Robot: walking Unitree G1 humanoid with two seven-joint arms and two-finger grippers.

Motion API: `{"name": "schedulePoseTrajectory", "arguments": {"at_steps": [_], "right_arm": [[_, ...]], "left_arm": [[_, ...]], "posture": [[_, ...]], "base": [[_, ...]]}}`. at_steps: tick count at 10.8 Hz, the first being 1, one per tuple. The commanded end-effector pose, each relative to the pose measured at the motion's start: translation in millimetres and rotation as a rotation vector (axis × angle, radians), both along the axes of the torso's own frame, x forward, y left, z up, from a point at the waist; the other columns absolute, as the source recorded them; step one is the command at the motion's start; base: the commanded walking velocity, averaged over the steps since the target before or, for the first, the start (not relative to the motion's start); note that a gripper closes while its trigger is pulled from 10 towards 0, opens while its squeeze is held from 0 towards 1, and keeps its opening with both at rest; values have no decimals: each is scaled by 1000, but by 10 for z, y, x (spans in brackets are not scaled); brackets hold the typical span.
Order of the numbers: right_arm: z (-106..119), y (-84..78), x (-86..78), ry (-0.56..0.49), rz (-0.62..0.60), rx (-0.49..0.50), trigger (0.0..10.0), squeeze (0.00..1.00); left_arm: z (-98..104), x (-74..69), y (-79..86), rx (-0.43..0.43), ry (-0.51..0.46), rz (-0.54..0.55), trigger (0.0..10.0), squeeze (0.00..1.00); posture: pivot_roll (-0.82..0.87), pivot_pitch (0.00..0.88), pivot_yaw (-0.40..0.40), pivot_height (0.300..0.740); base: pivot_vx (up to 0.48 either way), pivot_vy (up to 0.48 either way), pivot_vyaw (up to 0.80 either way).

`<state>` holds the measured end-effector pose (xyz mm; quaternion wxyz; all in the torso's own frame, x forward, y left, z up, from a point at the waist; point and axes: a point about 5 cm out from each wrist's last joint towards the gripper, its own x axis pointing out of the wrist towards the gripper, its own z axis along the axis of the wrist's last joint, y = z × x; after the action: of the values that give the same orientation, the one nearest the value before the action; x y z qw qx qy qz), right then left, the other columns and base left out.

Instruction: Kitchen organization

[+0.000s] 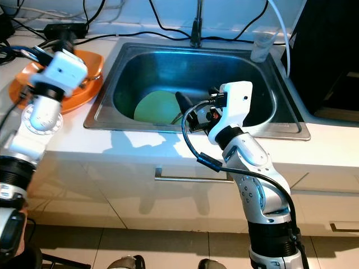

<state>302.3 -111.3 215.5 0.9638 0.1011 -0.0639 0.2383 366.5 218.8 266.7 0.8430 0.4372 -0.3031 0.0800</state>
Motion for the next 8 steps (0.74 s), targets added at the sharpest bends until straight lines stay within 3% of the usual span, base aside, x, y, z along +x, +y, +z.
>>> {"name": "schedulePoseTrajectory", "arguments": {"at_steps": [1, 3, 4, 5, 6, 7, 8], "right_arm": [[41, -30, 9, -23, -18, -1, 10000, 376], [37, -23, 6, -24, -15, -3, 10000, 361], [41, -27, 7, -26, -18, -4, 10000, 349], [43, -30, 9, -28, -20, -4, 10000, 345], [47, -30, 7, -30, -20, -3, 10000, 341], [47, -32, 7, -30, -20, -3, 10000, 353], [51, -36, 6, -31, -20, 4, 10000, 835]], "left_arm": [[140, -48, 6, 10, -78, 10, 0, 0], [272, -67, -62, -12, -121, -20, 0, 0], [330, -76, -109, -81, -132, -57, 0, 0], [366, -72, -164, -188, -120, -121, 0, 0], [363, -36, -325, -476, -36, -306, 0, 0], [325, -17, -423, -623, 25, -412, 0, 0], [283, -7, -528, -788, 81, -523, 0, 0]], "posture": [[-85, 83, -10, 740], [-86, 83, -10, 740], [-85, 83, -11, 740], [-86, 84, -10, 740], [-85, 84, -12, 740], [-86, 85, -12, 740], [-88, 87, -13, 740]], "base": [[0, 0, 0], [0, 0, 0], [0, 0, 0], [0, 0, 0], [0, 0, 0], [0, 0, 0], [0, 0, 0]]}}
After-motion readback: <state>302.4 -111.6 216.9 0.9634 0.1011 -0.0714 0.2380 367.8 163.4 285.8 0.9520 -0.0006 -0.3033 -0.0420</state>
